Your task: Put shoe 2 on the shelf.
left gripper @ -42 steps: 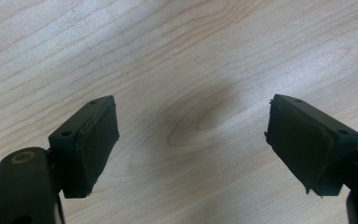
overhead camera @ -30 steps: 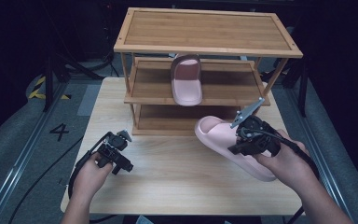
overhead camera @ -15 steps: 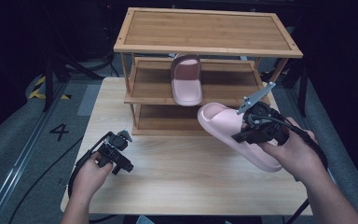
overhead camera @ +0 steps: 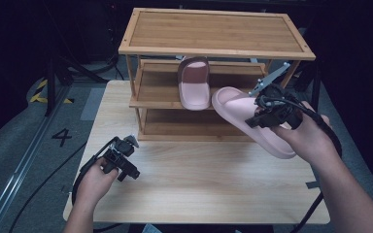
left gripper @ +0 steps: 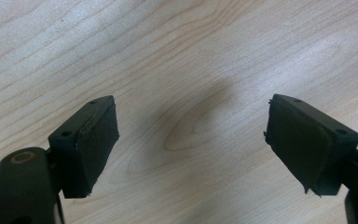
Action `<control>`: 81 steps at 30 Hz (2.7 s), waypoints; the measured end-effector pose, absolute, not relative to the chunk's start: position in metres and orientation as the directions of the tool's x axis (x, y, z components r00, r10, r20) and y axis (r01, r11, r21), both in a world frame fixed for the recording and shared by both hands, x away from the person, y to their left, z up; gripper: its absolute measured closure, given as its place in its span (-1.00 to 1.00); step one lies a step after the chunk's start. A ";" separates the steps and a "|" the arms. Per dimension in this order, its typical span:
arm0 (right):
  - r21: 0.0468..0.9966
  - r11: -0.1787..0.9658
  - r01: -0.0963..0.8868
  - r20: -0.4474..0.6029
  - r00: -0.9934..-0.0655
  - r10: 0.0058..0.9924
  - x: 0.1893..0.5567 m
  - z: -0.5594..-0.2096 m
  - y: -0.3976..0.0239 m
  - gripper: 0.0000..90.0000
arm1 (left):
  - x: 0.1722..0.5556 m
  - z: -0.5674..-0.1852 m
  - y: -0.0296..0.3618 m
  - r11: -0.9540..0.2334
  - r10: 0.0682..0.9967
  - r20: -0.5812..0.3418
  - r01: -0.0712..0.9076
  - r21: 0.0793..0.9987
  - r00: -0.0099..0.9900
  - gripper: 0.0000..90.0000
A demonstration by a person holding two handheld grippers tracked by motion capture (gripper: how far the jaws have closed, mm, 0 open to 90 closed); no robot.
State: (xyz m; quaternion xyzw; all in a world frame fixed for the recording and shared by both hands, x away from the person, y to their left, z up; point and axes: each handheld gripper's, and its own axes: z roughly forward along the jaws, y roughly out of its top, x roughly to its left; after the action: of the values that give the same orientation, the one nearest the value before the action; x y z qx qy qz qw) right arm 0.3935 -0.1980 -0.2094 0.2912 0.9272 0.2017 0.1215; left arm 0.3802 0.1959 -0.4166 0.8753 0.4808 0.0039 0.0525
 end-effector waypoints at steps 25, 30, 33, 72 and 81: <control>0.443 0.771 0.457 -0.288 -0.742 0.606 0.460 -0.217 -0.195 0.84 | 0.380 -0.421 0.199 -0.533 0.841 -0.048 0.841 0.092 0.538 -0.61; 0.439 0.788 0.431 -0.332 -0.737 0.588 0.465 -0.223 -0.192 0.84 | 0.381 -0.422 0.201 -0.529 0.844 -0.049 0.843 0.095 0.535 -0.62; 0.434 0.803 0.409 -0.360 -0.738 0.570 0.471 -0.230 -0.190 0.83 | 0.381 -0.423 0.204 -0.522 0.848 -0.052 0.847 0.096 0.528 -0.61; 0.602 0.483 0.636 -0.121 -0.526 0.842 0.420 -0.231 -0.338 0.39 | 0.375 -0.420 0.195 -0.561 0.824 -0.048 0.825 0.075 0.564 -0.61; 0.507 0.490 0.709 0.019 -0.578 0.816 0.407 -0.257 -0.355 0.75 | 0.369 -0.422 0.194 -0.565 0.822 -0.042 0.822 0.067 0.568 -0.61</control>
State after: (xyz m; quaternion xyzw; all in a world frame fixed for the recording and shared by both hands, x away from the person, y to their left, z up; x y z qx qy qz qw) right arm 0.4065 -0.3546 -0.2575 0.4454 0.8559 0.2375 0.1123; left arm 0.3694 0.1944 -0.4219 0.8846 0.4646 -0.0030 0.0393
